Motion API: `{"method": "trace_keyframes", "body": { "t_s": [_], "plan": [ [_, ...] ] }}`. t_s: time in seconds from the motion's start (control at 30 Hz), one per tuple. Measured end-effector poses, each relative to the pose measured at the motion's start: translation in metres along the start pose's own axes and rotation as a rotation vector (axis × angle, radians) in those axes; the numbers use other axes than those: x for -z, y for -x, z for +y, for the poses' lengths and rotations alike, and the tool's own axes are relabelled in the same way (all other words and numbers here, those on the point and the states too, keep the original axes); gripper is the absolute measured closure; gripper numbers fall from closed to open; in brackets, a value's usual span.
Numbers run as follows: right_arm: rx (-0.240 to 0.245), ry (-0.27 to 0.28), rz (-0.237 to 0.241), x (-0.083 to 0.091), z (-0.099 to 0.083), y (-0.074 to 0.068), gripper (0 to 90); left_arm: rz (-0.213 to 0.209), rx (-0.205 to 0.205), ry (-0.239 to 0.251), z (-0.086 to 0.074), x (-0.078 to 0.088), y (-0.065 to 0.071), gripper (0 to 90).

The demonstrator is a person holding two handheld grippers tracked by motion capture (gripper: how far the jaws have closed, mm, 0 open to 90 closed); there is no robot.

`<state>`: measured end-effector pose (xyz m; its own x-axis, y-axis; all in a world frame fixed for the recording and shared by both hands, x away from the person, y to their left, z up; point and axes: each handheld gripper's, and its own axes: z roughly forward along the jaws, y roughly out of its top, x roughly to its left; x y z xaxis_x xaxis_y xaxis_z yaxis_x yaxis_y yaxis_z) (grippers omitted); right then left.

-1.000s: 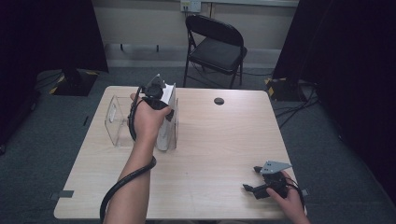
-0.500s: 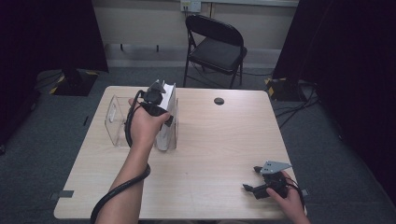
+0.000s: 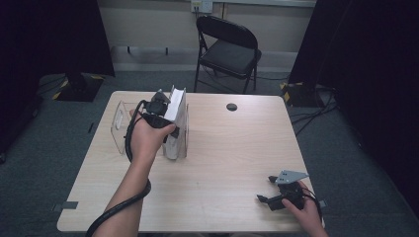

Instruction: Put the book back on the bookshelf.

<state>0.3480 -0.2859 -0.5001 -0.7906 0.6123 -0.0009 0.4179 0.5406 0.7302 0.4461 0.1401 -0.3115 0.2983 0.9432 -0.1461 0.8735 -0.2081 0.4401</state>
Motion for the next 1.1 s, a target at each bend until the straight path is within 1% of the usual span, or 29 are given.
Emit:
{"method": "trace_keyframes", "body": {
  "t_s": [0.03,0.07,0.13,0.27,0.3,0.37,0.43,0.5,0.53,0.57,0.6,0.67,0.77,0.83,0.93,1.03,1.07,1.1],
  "plan": [
    [0.000,-0.001,-0.001,0.000,0.000,0.000,12.1,-0.004,0.003,0.004,-0.001,0.000,0.000,35.3],
    [0.000,0.000,0.000,0.000,0.000,0.000,12.0,-0.019,-0.007,0.002,-0.003,0.000,-0.001,35.1],
    [0.000,-0.001,0.000,0.000,0.000,0.000,12.1,-0.013,-0.005,0.004,-0.004,0.000,0.000,35.0],
    [0.000,-0.001,0.001,0.000,0.000,0.000,12.0,-0.015,-0.017,0.010,-0.006,0.001,0.000,33.9],
    [0.000,0.000,0.000,0.000,0.000,0.000,12.1,-0.015,-0.014,0.007,-0.007,0.002,0.000,33.7],
    [0.000,0.000,0.000,0.000,0.000,0.000,12.1,-0.020,-0.023,0.007,-0.007,0.003,-0.001,33.6],
    [-0.001,0.000,0.000,0.000,0.000,0.000,12.0,-0.014,-0.021,0.005,-0.009,0.003,-0.001,33.1],
    [0.000,-0.001,0.001,0.000,0.000,0.000,12.1,-0.020,-0.033,-0.004,-0.010,0.003,-0.002,33.0],
    [0.000,0.000,0.000,0.000,0.000,0.000,12.1,-0.010,-0.023,0.001,-0.011,0.002,-0.002,33.0],
    [0.000,-0.001,0.001,0.000,0.000,0.000,12.0,-0.014,-0.034,-0.002,-0.012,0.002,-0.003,32.9],
    [0.000,-0.001,0.001,0.000,0.000,0.000,12.1,-0.015,-0.025,-0.003,-0.013,0.002,-0.004,32.7],
    [0.000,-0.002,-0.002,0.000,0.000,0.000,12.0,-0.018,-0.031,-0.004,-0.015,0.002,-0.005,32.5],
    [0.000,0.001,-0.001,0.000,0.000,0.000,12.0,-0.017,-0.028,-0.002,-0.018,0.002,-0.008,32.3],
    [0.000,-0.001,-0.003,0.000,0.000,0.000,12.0,-0.026,-0.028,-0.005,-0.020,0.002,-0.008,32.1],
    [0.000,0.001,-0.001,0.000,0.000,0.000,12.0,-0.026,-0.050,-0.009,-0.022,0.002,-0.006,30.7],
    [-0.001,0.001,-0.001,0.000,0.000,0.000,12.1,-0.036,-0.062,-0.006,-0.024,0.000,-0.003,29.2],
    [0.000,0.001,-0.002,0.000,0.000,0.000,12.0,-0.041,-0.057,-0.003,-0.025,0.000,-0.002,29.3],
    [0.000,0.001,-0.001,0.000,0.000,0.000,12.0,-0.044,-0.061,-0.003,-0.026,-0.001,-0.001,29.2]
  ]
}}
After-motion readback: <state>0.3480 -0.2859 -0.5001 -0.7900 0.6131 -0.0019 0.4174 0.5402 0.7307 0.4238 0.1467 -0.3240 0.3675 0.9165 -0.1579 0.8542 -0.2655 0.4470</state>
